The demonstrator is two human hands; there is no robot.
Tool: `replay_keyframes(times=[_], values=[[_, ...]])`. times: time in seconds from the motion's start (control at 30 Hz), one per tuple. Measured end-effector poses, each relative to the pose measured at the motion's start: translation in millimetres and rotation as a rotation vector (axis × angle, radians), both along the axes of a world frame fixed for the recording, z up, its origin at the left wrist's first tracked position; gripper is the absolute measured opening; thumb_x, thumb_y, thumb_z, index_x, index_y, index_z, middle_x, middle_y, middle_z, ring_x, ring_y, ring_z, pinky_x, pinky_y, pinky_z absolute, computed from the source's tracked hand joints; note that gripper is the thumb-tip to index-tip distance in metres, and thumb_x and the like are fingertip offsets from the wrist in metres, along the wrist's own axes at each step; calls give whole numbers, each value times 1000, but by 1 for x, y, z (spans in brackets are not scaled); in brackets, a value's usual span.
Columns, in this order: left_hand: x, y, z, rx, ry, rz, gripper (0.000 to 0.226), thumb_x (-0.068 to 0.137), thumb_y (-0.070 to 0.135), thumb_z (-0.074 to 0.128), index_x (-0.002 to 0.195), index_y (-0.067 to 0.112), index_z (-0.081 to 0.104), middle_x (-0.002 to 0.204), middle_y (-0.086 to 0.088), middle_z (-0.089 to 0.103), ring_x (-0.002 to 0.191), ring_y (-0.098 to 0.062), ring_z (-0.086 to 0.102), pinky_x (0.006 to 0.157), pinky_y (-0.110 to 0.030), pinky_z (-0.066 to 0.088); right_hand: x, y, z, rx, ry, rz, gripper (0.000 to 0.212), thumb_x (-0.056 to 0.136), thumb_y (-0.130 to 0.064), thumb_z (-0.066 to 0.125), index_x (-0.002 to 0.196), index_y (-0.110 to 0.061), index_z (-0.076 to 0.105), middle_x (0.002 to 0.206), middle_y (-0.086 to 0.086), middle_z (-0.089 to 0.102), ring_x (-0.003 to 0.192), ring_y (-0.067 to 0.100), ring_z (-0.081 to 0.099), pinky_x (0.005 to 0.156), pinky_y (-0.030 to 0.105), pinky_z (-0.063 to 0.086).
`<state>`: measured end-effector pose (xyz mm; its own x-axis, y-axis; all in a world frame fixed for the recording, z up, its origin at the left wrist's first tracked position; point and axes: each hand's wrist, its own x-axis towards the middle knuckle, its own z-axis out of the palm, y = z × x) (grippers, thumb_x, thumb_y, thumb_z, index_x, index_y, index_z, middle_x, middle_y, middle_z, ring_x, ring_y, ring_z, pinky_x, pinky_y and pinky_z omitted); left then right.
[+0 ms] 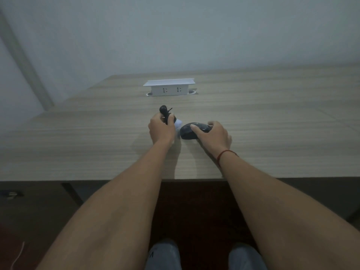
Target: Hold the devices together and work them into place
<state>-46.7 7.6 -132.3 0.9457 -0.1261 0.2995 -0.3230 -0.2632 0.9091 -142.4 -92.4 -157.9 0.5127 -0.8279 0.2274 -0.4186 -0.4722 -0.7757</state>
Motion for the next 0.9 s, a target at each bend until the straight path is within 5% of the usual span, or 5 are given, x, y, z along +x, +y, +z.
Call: replay_keyframes(times=[0.27,0.43,0.57,0.73,0.9], values=[[7,-7,-11,214,23,64,28,89,31,63,104,8,67,108,-12,71,103,-32,64,96,-45,49,6,-9,5,85,-21,95,64,77,-58,63,126,-18,55,126,2,62,122,25,52,103,38,32],[0,-12,8,-45,3,35,27,87,26,64,93,0,68,87,-7,69,80,-20,63,73,-25,49,8,-9,6,109,-24,99,60,74,-57,64,122,-21,58,122,1,64,119,25,54,101,36,34],[3,-3,-12,143,17,7,28,83,30,68,93,4,71,95,-15,74,92,-31,69,84,-39,57,5,-9,10,109,-42,104,57,77,-50,66,123,-17,58,124,4,64,118,25,56,101,35,38],[-1,-2,-1,23,-16,3,24,79,26,73,83,2,73,83,-13,74,81,-27,71,76,-38,59,6,-8,9,114,-30,106,62,76,-52,65,127,-18,55,127,4,63,120,25,54,104,37,39],[0,1,-2,168,9,34,28,77,29,72,87,3,72,92,-16,73,91,-31,68,79,-36,55,3,-10,8,128,-58,120,60,76,-49,67,124,-15,57,123,4,64,116,25,57,98,35,42]])
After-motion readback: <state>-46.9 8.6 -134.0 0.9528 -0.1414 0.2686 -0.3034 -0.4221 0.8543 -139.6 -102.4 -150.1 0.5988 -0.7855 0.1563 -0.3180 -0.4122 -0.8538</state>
